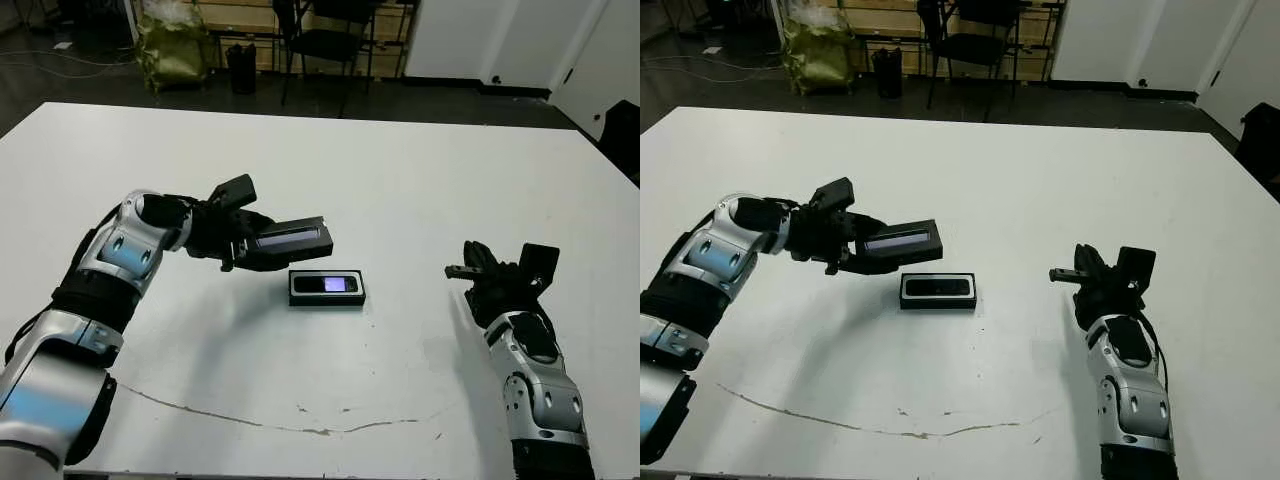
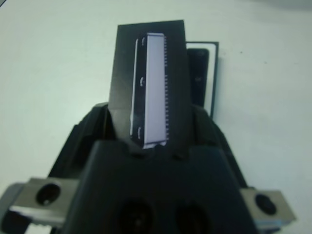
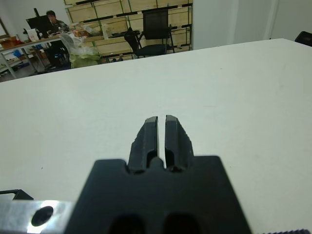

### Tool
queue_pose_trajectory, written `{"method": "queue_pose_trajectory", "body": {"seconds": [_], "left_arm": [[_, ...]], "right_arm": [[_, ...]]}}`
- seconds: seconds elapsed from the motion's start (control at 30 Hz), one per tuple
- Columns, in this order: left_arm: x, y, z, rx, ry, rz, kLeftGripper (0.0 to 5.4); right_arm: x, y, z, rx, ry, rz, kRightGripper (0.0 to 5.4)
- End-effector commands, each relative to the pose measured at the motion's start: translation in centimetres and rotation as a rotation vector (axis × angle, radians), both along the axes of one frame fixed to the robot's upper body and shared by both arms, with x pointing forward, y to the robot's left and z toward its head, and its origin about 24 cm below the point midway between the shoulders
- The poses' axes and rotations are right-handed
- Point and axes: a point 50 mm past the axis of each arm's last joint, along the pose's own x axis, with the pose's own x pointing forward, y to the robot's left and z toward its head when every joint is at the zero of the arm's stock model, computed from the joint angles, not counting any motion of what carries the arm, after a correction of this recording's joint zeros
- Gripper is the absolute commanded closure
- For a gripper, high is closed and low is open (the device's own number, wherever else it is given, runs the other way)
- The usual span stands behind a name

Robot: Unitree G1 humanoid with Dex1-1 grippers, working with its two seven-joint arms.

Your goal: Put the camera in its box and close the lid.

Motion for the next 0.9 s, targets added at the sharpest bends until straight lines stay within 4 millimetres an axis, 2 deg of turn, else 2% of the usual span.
{"method": "queue_pose_trajectory", "body": {"seconds": [0.03, 0.33, 0.6, 0.9], "left_arm": [[-0.6, 0.0, -1.3, 0.010, 0.046, -0.015, 2.67], [-0.8, -0.4, -2.7, -0.058, 0.139, -0.047, 2.67], [-0.9, -1.0, -3.6, -0.024, 0.112, -0.091, 2.67], [-0.8, -1.2, -3.8, -0.006, 0.087, -0.047, 2.67]], "right_arm": [[-0.1, -0.3, -0.1, -0.034, 0.020, -0.024, 5.40], [-0.1, -0.7, -0.1, -0.041, 0.007, -0.012, 5.40], [-0.1, -0.6, 0.0, -0.039, 0.007, -0.019, 5.40], [-0.1, -0.7, -0.2, -0.042, 0.005, -0.021, 5.40]]}}
